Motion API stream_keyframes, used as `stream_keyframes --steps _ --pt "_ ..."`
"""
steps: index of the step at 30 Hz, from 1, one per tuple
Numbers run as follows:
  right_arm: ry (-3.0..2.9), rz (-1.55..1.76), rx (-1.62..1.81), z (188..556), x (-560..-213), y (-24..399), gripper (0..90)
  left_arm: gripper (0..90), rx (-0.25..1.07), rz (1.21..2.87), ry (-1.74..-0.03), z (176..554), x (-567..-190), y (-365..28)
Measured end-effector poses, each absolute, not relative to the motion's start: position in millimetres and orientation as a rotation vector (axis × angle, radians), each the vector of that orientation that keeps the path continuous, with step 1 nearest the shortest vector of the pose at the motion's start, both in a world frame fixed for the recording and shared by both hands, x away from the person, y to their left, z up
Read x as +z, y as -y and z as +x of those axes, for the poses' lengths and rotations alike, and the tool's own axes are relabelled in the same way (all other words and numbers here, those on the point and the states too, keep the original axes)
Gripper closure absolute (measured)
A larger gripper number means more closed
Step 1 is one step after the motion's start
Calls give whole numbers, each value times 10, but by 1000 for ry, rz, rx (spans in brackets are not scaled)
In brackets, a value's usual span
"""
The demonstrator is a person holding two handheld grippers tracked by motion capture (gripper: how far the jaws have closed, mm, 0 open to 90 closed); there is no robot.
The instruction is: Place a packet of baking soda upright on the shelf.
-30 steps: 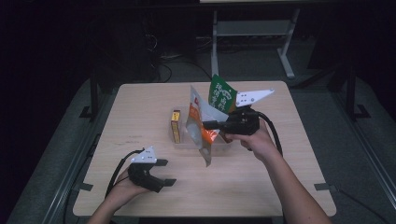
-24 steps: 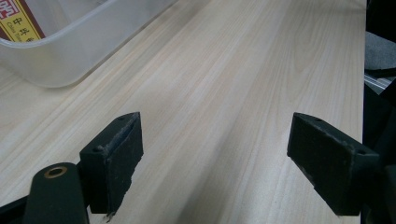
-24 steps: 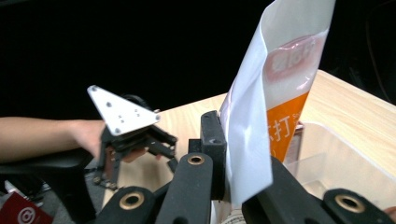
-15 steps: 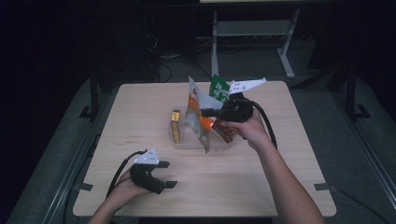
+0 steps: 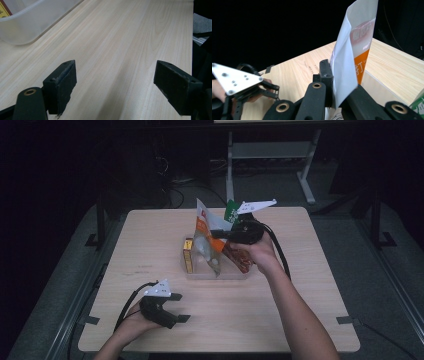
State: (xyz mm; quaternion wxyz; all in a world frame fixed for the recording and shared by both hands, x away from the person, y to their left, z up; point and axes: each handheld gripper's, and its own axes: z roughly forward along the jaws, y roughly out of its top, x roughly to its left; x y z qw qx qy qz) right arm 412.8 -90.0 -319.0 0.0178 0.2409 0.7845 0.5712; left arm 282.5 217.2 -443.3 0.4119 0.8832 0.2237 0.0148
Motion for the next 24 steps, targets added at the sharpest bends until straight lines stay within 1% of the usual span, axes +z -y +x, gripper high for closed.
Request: stream_keyframes --steps 14,24 --pt "-2377 841 1776 4278 -3261 840 900 179 29 2223 -557 2821 -4445 -2154" --pt "-2373 850 1759 4313 -3296 780 900 179 23 2229 -553 2816 -4452 -2139"
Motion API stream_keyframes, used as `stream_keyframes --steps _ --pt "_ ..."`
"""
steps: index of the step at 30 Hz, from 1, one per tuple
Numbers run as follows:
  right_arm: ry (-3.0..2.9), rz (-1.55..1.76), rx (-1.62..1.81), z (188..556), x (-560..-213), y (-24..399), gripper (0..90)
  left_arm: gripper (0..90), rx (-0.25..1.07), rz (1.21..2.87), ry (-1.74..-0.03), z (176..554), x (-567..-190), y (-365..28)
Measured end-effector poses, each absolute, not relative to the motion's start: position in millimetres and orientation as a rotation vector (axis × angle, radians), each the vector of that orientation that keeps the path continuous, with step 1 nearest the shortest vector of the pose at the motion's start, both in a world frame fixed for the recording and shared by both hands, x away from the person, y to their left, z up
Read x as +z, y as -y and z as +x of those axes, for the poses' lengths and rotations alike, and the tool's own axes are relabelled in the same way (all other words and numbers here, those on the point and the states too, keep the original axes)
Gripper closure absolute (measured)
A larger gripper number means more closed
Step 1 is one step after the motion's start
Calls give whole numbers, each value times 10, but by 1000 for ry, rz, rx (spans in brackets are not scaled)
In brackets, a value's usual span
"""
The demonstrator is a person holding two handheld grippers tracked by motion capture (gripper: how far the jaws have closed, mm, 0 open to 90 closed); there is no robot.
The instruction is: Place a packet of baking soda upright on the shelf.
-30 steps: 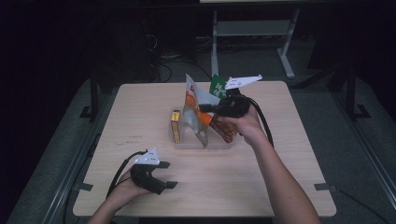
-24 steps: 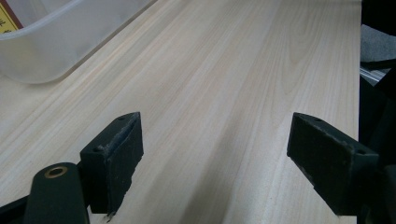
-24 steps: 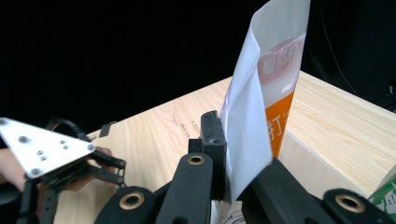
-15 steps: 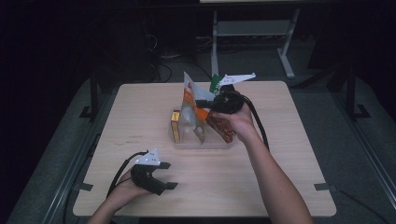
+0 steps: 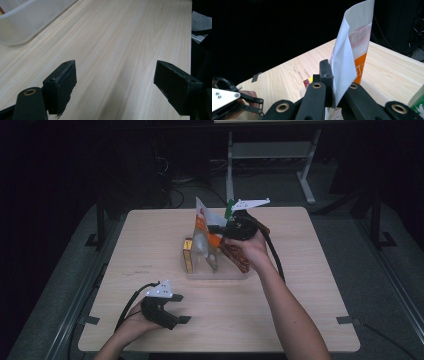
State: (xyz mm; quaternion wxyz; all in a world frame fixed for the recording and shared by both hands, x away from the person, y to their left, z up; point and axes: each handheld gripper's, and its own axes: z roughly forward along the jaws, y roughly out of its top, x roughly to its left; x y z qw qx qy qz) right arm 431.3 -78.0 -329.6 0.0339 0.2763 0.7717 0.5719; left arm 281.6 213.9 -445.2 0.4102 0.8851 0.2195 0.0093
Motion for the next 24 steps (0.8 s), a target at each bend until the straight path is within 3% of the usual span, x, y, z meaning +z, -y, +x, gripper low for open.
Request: stream_keyframes --steps 24 --pt "-2436 830 1654 4286 -3492 665 900 179 8 2245 -538 2808 -4476 -2102"
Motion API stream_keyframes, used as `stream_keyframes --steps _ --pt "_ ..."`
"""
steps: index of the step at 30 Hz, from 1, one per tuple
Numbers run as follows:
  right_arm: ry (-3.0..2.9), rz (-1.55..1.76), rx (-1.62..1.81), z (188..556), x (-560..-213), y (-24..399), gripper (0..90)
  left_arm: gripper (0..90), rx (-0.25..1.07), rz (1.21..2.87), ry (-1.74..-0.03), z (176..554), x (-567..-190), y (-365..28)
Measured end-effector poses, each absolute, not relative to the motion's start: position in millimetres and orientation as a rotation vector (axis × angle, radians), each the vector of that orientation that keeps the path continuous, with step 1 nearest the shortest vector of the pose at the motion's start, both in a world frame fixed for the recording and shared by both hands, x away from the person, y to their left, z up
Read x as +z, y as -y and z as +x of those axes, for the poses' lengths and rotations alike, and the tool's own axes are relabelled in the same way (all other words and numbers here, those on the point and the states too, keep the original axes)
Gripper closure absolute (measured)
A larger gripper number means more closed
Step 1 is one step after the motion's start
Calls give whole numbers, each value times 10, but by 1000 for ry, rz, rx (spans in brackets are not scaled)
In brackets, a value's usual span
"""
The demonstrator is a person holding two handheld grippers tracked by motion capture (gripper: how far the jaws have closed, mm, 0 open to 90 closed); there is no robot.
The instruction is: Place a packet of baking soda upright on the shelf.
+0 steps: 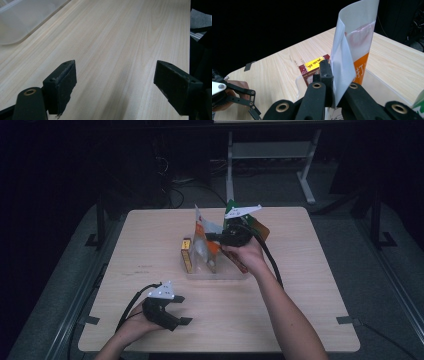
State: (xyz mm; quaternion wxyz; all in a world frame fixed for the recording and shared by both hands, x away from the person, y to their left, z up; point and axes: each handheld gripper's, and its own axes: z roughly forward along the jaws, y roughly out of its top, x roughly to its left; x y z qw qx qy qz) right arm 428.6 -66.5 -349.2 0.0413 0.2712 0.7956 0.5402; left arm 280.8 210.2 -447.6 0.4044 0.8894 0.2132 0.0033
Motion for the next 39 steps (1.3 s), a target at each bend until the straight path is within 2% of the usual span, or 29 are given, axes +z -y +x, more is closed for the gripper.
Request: stream_keyframes --steps 21,28,32,36,39 --pt "-2481 824 1595 4189 -3575 714 877 179 3 2257 -528 2800 -4494 -2068" --pt "-2479 800 1579 4100 -3492 769 638 179 -3 2265 -528 2803 -4505 -2060" --pt "-2461 785 1549 3980 -3431 839 565 179 1 2264 -522 2799 -4506 -2058" --pt "-2435 789 1479 3854 -3415 908 454 177 12 2265 -523 2803 -4501 -2057" --pt "-2419 783 1467 3765 -3419 978 417 172 17 2265 -522 2812 -4506 -2066"
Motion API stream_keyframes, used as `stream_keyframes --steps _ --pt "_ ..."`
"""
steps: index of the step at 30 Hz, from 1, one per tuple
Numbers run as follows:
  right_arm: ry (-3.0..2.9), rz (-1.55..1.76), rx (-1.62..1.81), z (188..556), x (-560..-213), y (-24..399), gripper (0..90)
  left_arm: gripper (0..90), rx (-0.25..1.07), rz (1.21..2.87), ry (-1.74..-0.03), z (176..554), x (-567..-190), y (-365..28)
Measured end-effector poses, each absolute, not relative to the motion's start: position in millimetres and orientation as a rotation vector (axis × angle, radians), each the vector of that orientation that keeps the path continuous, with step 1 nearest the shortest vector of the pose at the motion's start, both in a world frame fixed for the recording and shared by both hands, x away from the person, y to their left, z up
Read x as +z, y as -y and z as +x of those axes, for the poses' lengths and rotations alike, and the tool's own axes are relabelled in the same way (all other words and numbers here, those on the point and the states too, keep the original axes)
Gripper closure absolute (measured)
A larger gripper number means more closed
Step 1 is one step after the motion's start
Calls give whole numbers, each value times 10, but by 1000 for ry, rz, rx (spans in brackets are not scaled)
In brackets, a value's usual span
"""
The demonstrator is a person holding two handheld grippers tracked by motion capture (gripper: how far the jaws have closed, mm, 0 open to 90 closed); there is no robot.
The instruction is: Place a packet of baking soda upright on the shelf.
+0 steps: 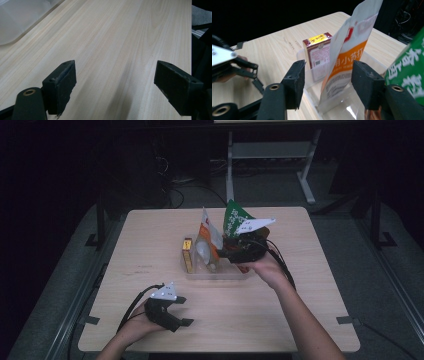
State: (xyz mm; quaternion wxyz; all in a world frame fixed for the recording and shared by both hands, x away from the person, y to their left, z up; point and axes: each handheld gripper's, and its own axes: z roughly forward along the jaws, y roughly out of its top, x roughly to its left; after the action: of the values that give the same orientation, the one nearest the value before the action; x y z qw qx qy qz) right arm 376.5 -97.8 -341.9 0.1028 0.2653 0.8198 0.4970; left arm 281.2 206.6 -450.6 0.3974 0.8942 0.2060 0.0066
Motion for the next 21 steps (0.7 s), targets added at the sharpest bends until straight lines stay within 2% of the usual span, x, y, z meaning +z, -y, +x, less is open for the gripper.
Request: stream_keyframes --steps 7,21 --pt "-2389 771 1461 3501 -3473 1180 362 167 25 2260 -525 2805 -4512 -2062" --pt "-2451 750 1388 2963 -3972 1505 268 160 22 2274 -512 2778 -4531 -2039"
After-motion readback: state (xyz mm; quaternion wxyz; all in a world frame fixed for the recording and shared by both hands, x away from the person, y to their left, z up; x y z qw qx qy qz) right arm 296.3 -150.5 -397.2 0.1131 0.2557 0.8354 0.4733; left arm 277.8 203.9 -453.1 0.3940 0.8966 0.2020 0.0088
